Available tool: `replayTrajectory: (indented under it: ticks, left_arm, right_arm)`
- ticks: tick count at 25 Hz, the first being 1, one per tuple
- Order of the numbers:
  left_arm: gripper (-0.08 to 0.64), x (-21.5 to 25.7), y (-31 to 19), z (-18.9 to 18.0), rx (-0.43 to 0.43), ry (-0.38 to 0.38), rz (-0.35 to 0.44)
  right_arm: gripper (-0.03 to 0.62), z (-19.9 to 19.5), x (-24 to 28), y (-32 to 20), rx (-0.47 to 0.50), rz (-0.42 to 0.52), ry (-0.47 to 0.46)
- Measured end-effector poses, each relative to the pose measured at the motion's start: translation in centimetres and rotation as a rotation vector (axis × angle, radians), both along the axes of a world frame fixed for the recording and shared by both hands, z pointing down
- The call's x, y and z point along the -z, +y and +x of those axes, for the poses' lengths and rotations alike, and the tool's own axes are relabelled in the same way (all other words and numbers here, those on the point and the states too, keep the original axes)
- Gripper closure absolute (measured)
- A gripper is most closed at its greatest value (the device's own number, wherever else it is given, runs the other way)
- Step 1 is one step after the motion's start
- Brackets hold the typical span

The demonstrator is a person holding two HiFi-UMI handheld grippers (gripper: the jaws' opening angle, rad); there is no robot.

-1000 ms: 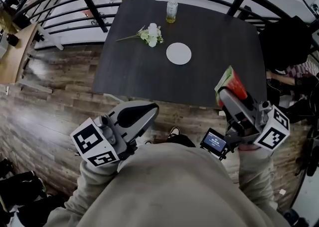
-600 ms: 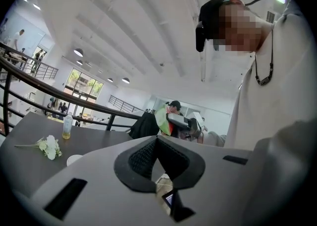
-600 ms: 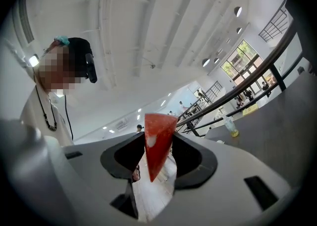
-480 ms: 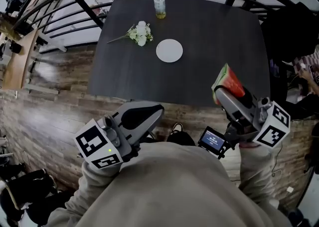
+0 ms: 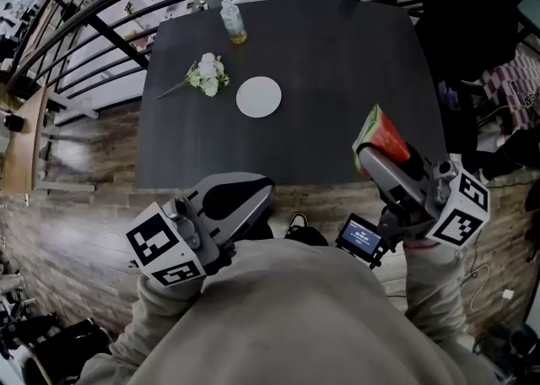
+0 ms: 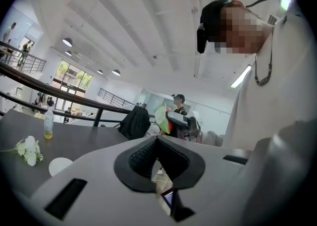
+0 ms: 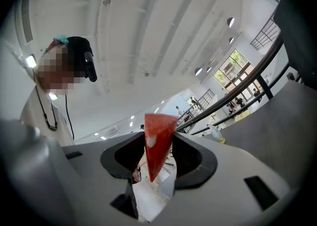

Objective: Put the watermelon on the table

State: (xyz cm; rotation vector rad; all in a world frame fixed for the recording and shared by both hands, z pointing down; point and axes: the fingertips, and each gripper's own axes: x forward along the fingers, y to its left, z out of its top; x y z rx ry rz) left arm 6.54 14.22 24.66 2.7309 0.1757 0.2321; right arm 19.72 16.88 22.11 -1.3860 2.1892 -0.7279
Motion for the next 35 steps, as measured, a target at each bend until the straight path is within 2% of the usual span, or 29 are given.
replayTrajectory:
  ticks: [5, 9, 14, 23, 35]
  left_arm:
    - [0.557, 1.6, -1.0, 3.7, -0.075, 0.023, 0.000]
    - [0.557, 2.5, -2.4, 5.0, -0.126, 0.032, -0.013]
    - [0.557, 1.5, -3.2, 5.0, -0.136, 0.045, -0.011]
    - [0.557, 1.1, -9.9, 4.6, -0.169, 0.068, -0.020]
    - [0.557, 1.2, -11.6, 4.9, -0.233, 0.087, -0.006]
  right_arm:
    - [0.405, 2.6, 1.8, -0.1, -0.063, 0.002, 0.012]
    - [0.405, 4.0, 2.4, -0.5, -0.122, -0.022, 0.018]
    - [0.405, 3.9, 1.4, -0.6, -0.148, -0.018, 0.023]
    - [0.405, 3.0, 1.7, -6.8, -0.173, -0.020, 0.051]
    - [0.405, 2.5, 2.9, -8.0, -0.219, -0.020, 0.084]
